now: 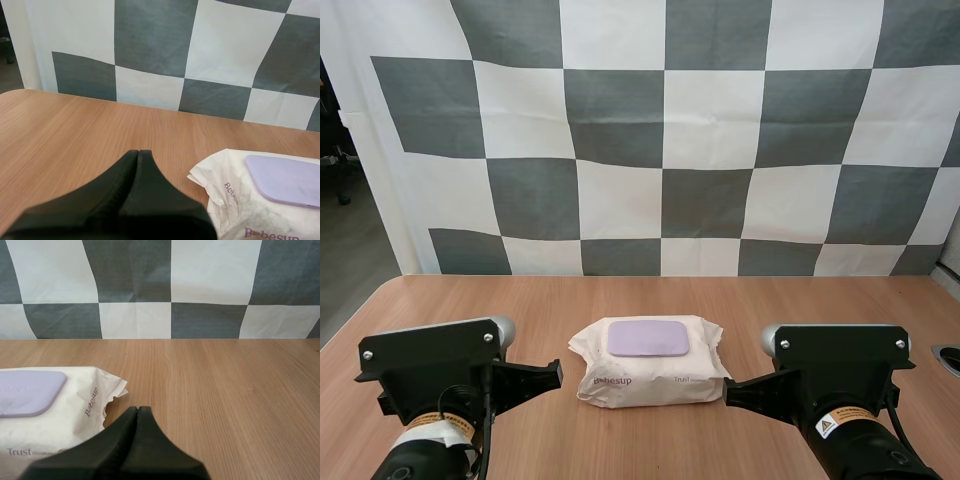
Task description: Open the wet wipes lid
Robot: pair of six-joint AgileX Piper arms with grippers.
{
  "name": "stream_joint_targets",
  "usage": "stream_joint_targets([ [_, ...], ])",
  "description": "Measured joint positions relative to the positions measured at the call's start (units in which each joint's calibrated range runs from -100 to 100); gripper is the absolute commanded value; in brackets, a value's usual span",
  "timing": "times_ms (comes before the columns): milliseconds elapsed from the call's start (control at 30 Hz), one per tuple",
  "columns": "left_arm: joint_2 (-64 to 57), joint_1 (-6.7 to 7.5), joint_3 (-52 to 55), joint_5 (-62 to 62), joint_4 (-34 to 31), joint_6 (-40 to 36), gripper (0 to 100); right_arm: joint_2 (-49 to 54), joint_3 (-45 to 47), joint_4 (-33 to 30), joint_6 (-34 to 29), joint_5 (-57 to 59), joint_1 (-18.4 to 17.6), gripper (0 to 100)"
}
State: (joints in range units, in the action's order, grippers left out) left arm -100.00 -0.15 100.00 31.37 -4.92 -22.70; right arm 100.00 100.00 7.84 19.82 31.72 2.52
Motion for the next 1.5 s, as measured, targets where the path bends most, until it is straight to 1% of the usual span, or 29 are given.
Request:
stream_joint_targets([
  [633,0.0,0.0,-0.28,0.0,0.0,0.0,0,0.0,0.0,0.12,0.0,-0.15,0.0,0],
  [900,0.0,0.0,-8.89,0.45,-0.25,0.0,0,0.0,-0.26,-1.17,0.0,0.01,0.0,0],
  [1033,0.03,0.0,-12.73,0.45,-1.4,0.27,0,0.0,-2.84,-1.17,0.0,-0.26,0.0,0],
  [1133,0.03,0.0,-13.42,0.45,-2.38,0.27,0,0.0,-7.08,-1.28,0.0,-0.12,0.0,0],
  [1200,0.03,0.0,-13.69,0.45,-3.22,0.68,0,0.0,-8.26,-1.28,0.0,-0.57,0.0,0],
  [1233,0.0,0.0,-13.69,0.45,-3.95,1.13,0,0.0,-10.29,-0.52,0.0,-1.92,0.0,0],
  [1467,0.0,0.0,-13.69,0.45,-7.05,3.88,0,0.0,-13.31,0.08,0.0,-4.5,0.0,0],
  [1500,0.0,0.0,-13.69,0.45,-7.62,5.24,0,0.0,-15.46,0.34,0.0,-4.87,0.0,0],
])
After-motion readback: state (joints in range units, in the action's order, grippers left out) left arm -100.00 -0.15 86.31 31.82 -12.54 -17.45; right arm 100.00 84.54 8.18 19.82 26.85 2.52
